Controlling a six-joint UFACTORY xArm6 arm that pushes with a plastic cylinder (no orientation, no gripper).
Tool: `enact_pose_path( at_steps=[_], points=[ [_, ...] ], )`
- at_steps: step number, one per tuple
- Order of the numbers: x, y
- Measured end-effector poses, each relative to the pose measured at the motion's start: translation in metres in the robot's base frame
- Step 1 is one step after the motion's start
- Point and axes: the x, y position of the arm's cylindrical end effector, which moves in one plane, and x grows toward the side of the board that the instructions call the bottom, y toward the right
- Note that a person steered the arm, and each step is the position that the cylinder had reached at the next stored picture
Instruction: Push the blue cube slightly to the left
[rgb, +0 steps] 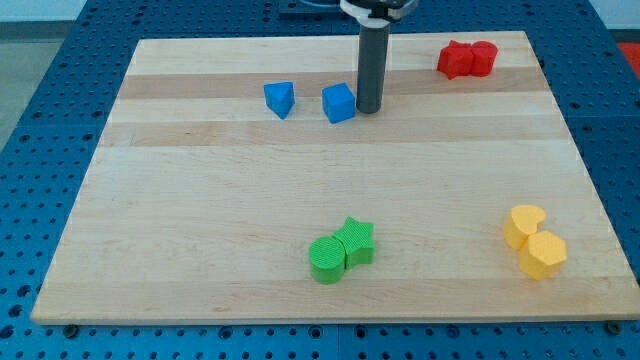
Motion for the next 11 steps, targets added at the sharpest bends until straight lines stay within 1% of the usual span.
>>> enact_pose_path(
  at_steps=[1,2,3,5,7,8,9,11],
  points=[
    [0.005,-0.001],
    [0.012,-0.013],
    [0.010,-0.014],
    [-0.011,-0.023],
    [-0.013,-0.050],
    [-0.013,-0.053],
    [-0.011,-0.023],
    [0.007,0.103]
  ],
)
